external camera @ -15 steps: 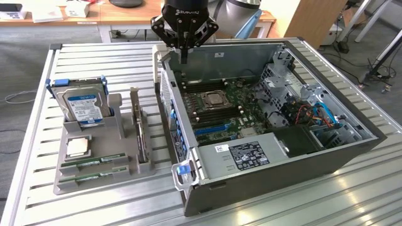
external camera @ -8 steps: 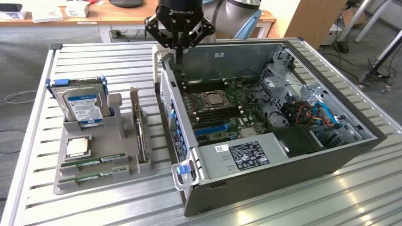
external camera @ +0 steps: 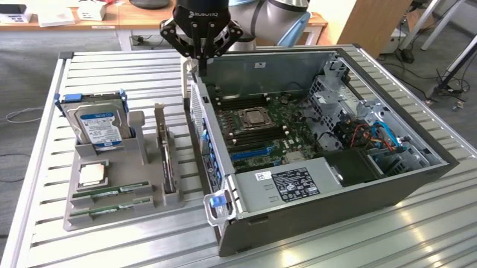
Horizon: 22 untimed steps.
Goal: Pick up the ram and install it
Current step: 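Reach for the ram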
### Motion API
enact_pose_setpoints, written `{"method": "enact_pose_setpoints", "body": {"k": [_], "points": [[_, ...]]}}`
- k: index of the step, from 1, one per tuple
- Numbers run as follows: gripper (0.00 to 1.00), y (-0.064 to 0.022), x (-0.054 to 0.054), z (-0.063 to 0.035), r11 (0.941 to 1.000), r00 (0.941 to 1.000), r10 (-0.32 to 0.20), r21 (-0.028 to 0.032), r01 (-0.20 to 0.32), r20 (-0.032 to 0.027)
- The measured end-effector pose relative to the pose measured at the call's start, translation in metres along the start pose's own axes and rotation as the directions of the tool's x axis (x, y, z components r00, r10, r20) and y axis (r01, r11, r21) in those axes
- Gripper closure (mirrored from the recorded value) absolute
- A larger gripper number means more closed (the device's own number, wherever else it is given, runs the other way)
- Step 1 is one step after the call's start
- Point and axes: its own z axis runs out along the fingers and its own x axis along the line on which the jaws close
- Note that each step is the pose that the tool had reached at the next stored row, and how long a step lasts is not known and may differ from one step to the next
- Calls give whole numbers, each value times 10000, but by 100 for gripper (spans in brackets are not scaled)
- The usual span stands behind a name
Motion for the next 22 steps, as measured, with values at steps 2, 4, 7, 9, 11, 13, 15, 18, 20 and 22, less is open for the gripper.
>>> {"method": "enact_pose_setpoints", "body": {"k": [2,4,7,9,11,13,15,18,20,22], "points": [[89,-4,49,-2,10000,10000,-1,0,1,-1],[89,-7,95,-2,10000,10000,-1,0,1,0],[89,-12,161,-4,10000,10000,0,-1,0,0],[89,-15,206,-5,10000,10000,0,0,0,0],[89,-19,250,-7,10000,10000,-1,0,1,0],[89,-22,294,-8,10000,10000,-1,0,1,0],[89,-26,348,-9,10000,10000,0,0,0,0],[89,-32,425,-11,10000,10000,0,0,0,0],[89,-36,477,-12,10000,10000,-1,0,1,0],[89,-40,532,-13,10000,10000,-2,0,2,0]]}}
